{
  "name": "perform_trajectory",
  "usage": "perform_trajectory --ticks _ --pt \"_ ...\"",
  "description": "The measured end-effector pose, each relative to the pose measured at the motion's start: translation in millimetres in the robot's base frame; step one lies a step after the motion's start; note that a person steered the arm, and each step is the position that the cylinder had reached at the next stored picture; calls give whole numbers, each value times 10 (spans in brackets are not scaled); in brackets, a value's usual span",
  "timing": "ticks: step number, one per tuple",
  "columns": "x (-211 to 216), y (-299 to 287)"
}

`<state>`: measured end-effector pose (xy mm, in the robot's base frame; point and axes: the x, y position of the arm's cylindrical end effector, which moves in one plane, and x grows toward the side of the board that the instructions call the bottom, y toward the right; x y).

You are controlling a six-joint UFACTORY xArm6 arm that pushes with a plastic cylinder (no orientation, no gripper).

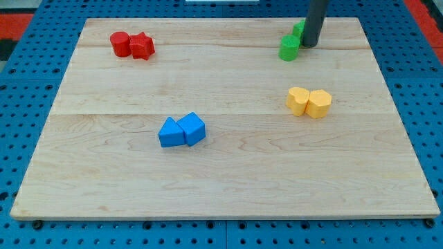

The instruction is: Slightly push the green circle to the bottom left of the green star

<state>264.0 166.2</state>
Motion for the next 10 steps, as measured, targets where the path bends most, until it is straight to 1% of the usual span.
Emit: perform_trajectory --ticks 1,2,3,4,5,6,7,8,9,10 --pt "-66 28" --pt "226 202" --pt "407 -98" --pt "481 -559" --pt "439 -669" --pt "410 -1053" --pt "335 -1259" --pt "185 -1264" --pt "98 -1151" --pt "98 -1090"
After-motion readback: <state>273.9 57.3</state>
